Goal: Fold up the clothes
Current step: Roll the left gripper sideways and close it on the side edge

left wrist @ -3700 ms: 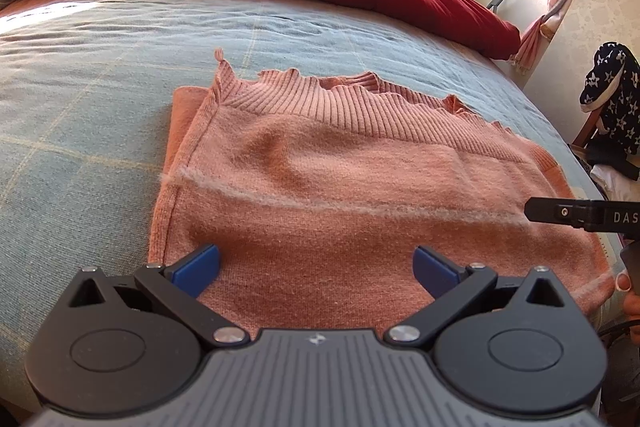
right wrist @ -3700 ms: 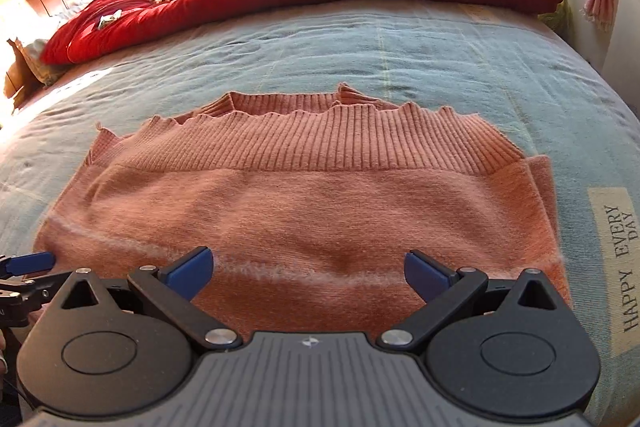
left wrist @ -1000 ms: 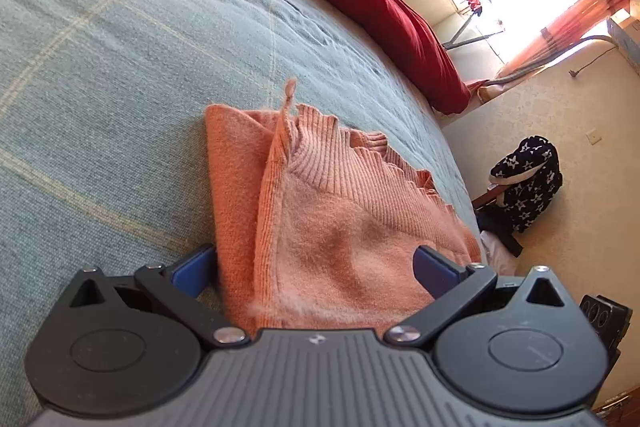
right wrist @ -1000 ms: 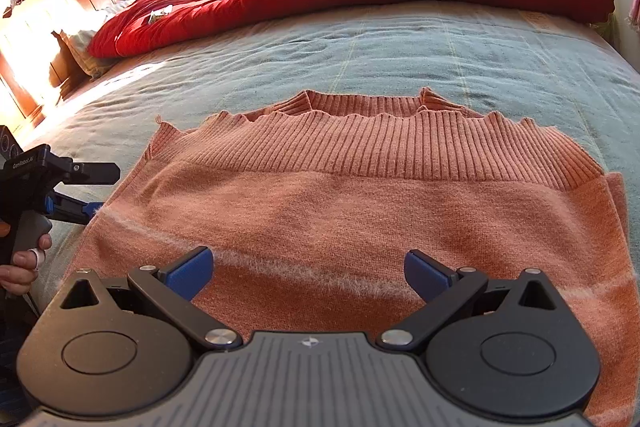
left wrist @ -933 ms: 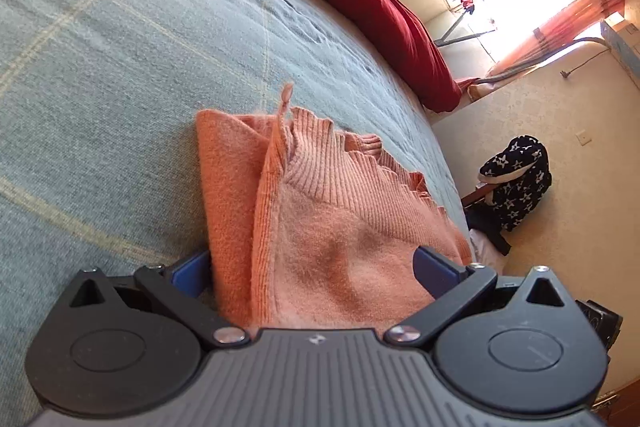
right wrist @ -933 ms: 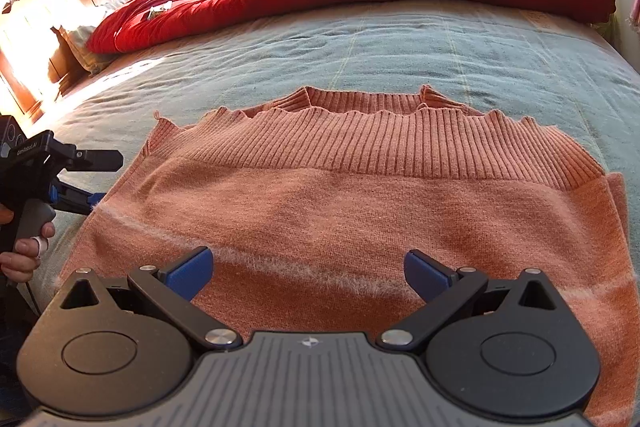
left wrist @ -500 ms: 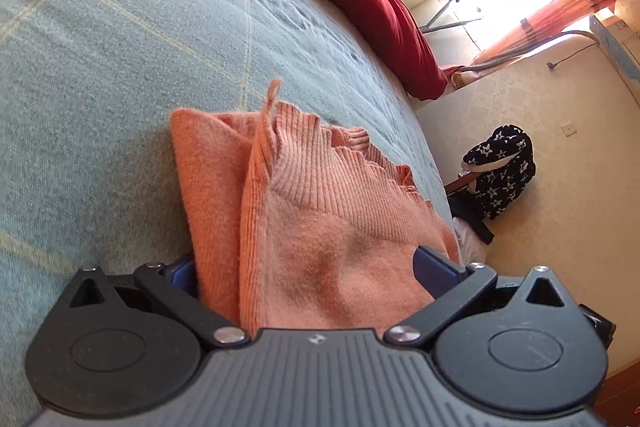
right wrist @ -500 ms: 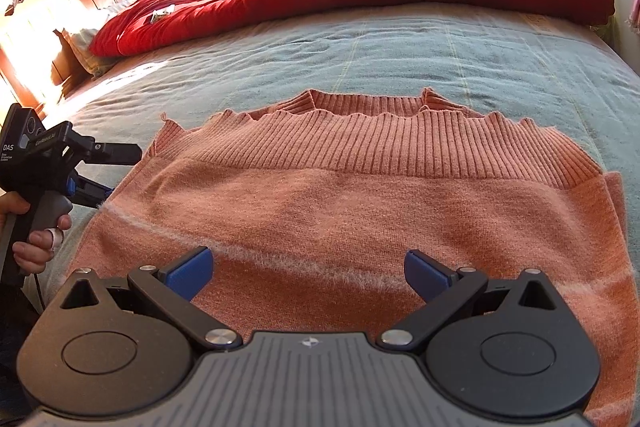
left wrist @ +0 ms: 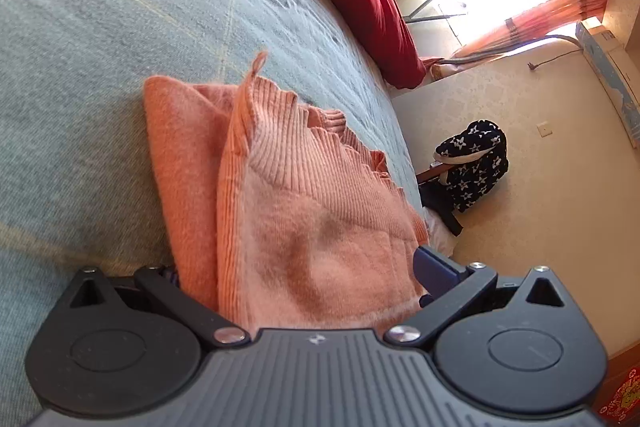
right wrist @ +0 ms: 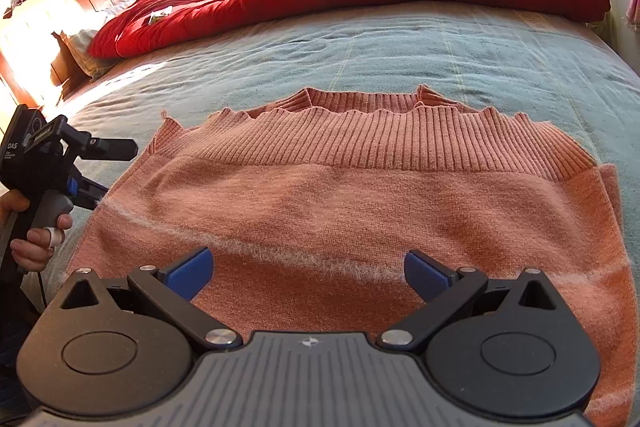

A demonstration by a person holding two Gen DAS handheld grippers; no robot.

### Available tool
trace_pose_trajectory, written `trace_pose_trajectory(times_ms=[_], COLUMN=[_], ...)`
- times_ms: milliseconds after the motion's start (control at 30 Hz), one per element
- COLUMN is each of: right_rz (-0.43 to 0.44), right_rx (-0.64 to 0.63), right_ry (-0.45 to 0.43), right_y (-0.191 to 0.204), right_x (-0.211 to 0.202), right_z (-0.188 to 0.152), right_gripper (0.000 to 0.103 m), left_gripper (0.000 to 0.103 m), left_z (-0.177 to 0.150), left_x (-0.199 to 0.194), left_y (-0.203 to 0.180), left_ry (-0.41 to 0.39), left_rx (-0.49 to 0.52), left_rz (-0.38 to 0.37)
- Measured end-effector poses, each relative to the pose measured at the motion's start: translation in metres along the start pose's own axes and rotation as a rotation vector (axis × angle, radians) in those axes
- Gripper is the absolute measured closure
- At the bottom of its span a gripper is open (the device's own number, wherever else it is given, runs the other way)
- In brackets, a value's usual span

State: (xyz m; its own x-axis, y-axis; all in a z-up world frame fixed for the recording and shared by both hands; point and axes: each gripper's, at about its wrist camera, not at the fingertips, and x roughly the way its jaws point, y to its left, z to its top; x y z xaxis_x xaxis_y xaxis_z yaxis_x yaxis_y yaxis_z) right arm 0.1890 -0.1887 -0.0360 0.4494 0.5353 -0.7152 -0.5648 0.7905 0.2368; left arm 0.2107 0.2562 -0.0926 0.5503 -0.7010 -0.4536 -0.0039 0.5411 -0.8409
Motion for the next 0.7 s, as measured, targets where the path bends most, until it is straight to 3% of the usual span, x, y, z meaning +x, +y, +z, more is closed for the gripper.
trace_pose_trajectory(times_ms=[100, 267, 433, 600, 700], right_rz=[-0.001, 0.004, 0.003, -0.006, -0.009], right_rx=[-0.002, -0.006, -0.003, 0.009, 0.015], right_ry=[-0.009, -0.011, 0.004, 0.015, 0.021], right_y=[0.001, 0.0, -0.002, -0.005, -0.007], right_x=[-0.004, -0.007, -0.002, 0.002, 0.004], right_z=[0.0, -0.002, -0.002, -0.004, -0.005], right_gripper=[0.0, 0.0, 0.0, 0.0, 0.0], left_gripper=[0.001, 0.001, 0.001, 0.0, 0.0], left_z=[0.006, -0.02, -0.024, -0.007, -0.006], left_x=[0.006, -0.01, -0.013, 0.001, 0.005], left_y=[0.001, -0.001, 0.016, 0.019, 0.014], left_ry=[0.017, 0.075, 0.075, 0.113, 0.142], left_rx=[-0.017, 0.0, -0.025, -0.008, 0.054], left_rz=[0.005, -0.094, -0.164, -0.149, -0.124])
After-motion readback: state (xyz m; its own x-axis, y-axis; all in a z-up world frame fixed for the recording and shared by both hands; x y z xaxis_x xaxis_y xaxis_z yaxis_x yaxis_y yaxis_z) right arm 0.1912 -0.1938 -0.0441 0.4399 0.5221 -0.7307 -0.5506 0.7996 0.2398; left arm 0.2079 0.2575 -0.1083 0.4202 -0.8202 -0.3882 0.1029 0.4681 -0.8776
